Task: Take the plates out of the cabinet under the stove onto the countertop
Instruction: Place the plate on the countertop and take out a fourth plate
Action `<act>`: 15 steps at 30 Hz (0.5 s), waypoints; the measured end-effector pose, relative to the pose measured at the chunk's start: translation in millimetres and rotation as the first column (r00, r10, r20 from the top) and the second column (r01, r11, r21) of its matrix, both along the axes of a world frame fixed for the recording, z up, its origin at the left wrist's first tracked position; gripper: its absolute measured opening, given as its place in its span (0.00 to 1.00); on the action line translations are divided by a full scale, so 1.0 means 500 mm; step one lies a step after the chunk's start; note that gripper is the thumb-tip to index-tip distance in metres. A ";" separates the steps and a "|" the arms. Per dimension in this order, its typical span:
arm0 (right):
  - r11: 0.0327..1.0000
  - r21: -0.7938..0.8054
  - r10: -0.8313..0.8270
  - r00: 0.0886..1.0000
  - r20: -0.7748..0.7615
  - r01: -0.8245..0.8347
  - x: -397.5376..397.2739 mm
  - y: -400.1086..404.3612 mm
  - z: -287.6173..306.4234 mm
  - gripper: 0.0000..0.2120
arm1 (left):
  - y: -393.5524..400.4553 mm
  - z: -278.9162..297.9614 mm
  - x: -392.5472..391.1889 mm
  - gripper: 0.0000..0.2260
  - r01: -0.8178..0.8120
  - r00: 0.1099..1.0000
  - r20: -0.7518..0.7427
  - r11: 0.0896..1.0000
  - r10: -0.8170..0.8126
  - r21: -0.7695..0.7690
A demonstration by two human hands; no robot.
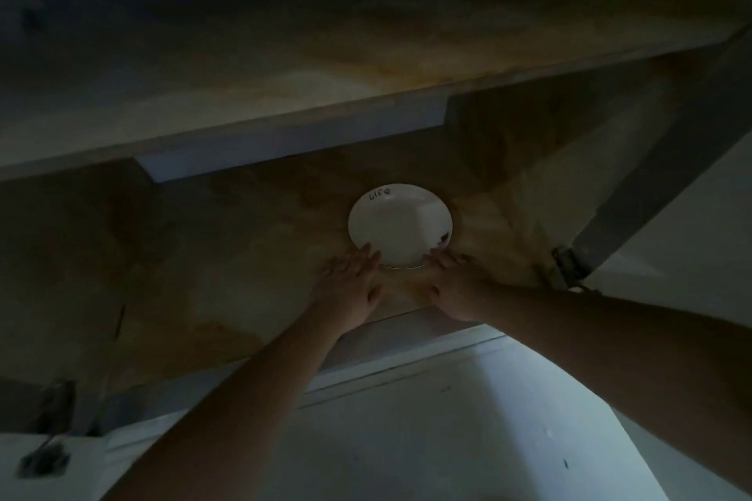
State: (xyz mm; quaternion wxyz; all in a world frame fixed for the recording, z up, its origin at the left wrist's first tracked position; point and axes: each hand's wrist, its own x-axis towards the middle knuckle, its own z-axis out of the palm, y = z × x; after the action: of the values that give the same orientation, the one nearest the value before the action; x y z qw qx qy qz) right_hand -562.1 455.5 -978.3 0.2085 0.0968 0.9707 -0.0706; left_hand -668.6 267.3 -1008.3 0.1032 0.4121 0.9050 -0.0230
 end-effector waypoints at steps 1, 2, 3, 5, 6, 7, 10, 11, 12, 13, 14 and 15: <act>1.000 0.006 0.005 1.000 -0.001 -0.005 0.000 -0.004 -0.008 0.30 | 0.001 -0.007 -0.002 0.28 0.000 1.000 -0.006 1.000 0.000 0.001; 1.000 0.009 0.010 1.000 -0.004 -0.010 0.000 -0.007 -0.013 0.30 | 0.003 -0.012 -0.003 0.28 0.003 1.000 -0.012 1.000 -0.003 0.005; 1.000 0.011 0.014 1.000 -0.007 -0.014 0.000 -0.008 -0.017 0.30 | 0.004 -0.016 -0.001 0.28 0.011 1.000 -0.015 1.000 -0.010 0.006; 1.000 0.019 0.019 1.000 -0.007 -0.019 0.000 -0.010 -0.018 0.30 | 0.004 -0.021 0.001 0.28 0.026 1.000 -0.009 1.000 -0.026 0.017; 0.999 0.030 0.022 1.000 -0.009 -0.022 0.000 -0.010 -0.018 0.31 | 0.002 -0.024 0.002 0.28 0.032 0.999 -0.007 0.999 -0.032 0.027; 0.999 0.048 0.026 0.999 -0.023 -0.025 0.000 -0.011 -0.018 0.30 | -0.001 -0.027 0.003 0.27 0.036 0.999 -0.014 0.999 -0.035 0.040; 0.994 0.102 0.060 0.989 -0.133 -0.046 0.006 -0.020 -0.018 0.27 | -0.012 -0.028 0.004 0.26 0.047 0.998 -0.030 0.997 -0.046 0.060; 0.992 0.114 0.080 0.981 -0.178 -0.060 0.012 -0.025 -0.020 0.26 | -0.016 -0.027 0.005 0.25 0.053 0.998 -0.037 0.997 -0.051 0.059; 0.990 0.123 0.099 0.970 -0.222 -0.073 0.020 -0.031 -0.023 0.24 | -0.021 -0.027 0.006 0.25 0.061 0.997 -0.058 0.996 -0.058 0.061; 0.989 0.125 0.114 0.960 -0.257 -0.084 0.031 -0.037 -0.026 0.23 | -0.028 -0.026 0.007 0.24 0.071 0.994 -0.085 0.995 -0.065 0.069; 0.988 0.115 0.128 0.951 -0.281 -0.099 0.041 -0.043 -0.029 0.23 | -0.034 -0.024 0.008 0.23 0.081 0.992 -0.103 0.993 -0.072 0.084; 0.988 0.098 0.144 0.943 -0.299 -0.120 0.051 -0.047 -0.031 0.22 | -0.040 -0.022 0.010 0.22 0.093 0.991 -0.107 0.990 -0.082 0.108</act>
State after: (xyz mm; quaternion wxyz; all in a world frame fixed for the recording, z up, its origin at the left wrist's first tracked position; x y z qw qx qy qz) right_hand -536.6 431.9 -993.7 0.0565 0.0275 0.9975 -0.0324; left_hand -663.8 247.1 -1019.4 0.0321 0.4550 0.8899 0.0024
